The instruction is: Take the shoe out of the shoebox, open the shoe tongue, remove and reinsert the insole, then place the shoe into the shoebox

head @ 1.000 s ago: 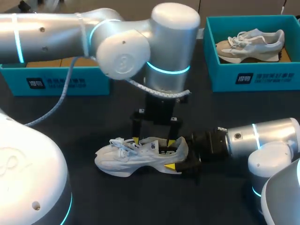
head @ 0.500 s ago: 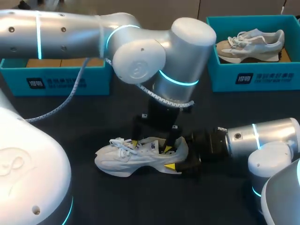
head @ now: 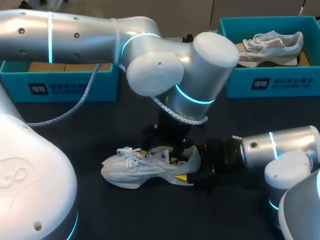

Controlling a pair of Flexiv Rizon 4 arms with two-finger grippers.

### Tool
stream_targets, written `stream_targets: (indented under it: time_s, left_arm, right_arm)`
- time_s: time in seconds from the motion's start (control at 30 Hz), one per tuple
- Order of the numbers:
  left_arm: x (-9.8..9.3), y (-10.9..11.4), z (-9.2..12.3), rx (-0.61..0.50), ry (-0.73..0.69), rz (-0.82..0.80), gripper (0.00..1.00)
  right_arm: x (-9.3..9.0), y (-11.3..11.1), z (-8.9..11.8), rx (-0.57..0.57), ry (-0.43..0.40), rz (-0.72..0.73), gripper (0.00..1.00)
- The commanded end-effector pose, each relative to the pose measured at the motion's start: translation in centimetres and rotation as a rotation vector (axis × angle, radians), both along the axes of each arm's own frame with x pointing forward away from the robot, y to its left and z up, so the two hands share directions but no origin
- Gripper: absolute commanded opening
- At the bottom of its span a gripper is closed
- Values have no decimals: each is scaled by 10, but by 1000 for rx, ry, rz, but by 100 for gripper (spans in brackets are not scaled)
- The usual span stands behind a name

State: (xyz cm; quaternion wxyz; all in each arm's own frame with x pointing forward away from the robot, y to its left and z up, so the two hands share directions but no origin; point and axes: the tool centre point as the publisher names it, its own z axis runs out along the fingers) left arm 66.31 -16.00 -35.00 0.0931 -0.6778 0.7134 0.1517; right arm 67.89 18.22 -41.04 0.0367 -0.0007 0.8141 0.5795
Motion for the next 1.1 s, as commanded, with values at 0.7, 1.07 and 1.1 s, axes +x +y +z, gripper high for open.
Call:
stream_targets:
  time_s: [0.7, 1.07, 1.1]
  left_arm:
    - [-7, 33, 35, -147, -45, -11, 0]
    - [-10, 79, 43, -455, -76, 86, 0]
    - [-10, 84, 43, -483, -76, 99, 0]
  right_arm:
    - [0, 1, 1, -4, 0, -1, 0]
    - [0, 1, 1, -4, 0, -1, 0]
    - [0, 1, 1, -4, 0, -1, 0]
